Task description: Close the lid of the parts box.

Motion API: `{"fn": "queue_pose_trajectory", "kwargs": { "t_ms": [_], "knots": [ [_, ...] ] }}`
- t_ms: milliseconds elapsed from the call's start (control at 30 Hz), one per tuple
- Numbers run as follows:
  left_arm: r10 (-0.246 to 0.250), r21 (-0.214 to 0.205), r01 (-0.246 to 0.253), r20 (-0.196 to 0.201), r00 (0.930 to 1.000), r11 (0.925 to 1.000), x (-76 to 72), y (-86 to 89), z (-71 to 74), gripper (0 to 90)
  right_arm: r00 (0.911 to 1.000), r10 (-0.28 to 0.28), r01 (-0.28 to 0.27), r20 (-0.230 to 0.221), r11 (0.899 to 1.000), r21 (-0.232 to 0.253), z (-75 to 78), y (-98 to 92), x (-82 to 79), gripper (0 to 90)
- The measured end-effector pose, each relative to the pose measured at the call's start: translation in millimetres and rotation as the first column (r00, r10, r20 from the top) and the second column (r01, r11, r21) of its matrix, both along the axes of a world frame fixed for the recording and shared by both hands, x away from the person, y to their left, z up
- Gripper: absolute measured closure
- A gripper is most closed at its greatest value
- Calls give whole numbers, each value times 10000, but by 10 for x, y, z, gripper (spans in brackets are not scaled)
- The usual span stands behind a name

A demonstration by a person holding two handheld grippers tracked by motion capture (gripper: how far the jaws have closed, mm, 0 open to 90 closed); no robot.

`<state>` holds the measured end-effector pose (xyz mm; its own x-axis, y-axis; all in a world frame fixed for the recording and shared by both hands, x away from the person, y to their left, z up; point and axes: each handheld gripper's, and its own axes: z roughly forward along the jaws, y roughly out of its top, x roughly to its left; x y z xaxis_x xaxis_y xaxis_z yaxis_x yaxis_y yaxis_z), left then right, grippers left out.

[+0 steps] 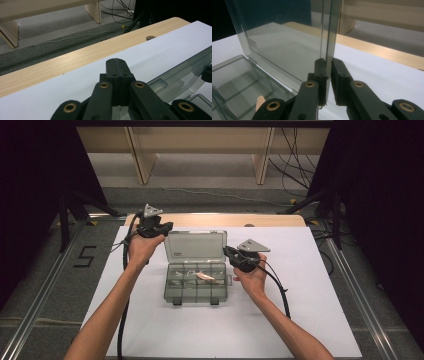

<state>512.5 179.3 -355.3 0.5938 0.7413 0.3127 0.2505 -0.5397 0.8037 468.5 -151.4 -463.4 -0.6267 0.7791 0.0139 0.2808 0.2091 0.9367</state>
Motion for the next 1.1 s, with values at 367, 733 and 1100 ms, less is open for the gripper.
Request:
{"fn": "queue_pose_trajectory", "kwargs": {
  "t_ms": [367, 733, 1100],
  "knots": [
    [-263, 305, 269, -189, 9995, 9992, -124, -82, 42, 900, 9996, 257, -263, 116, 9981, 566, 239, -86, -243, 462],
    [-417, -14, 417, -143, 9990, 9991, -314, -97, -13, 900, 9966, 798, -803, 220, 9964, 255, 459, -274, -505, 352],
    [-630, -311, 625, -155, 9979, 9976, -563, -97, -107, 900, 9912, 1188, -1204, 592, 9924, 245, 647, -356, -718, 290]
  ]
}}
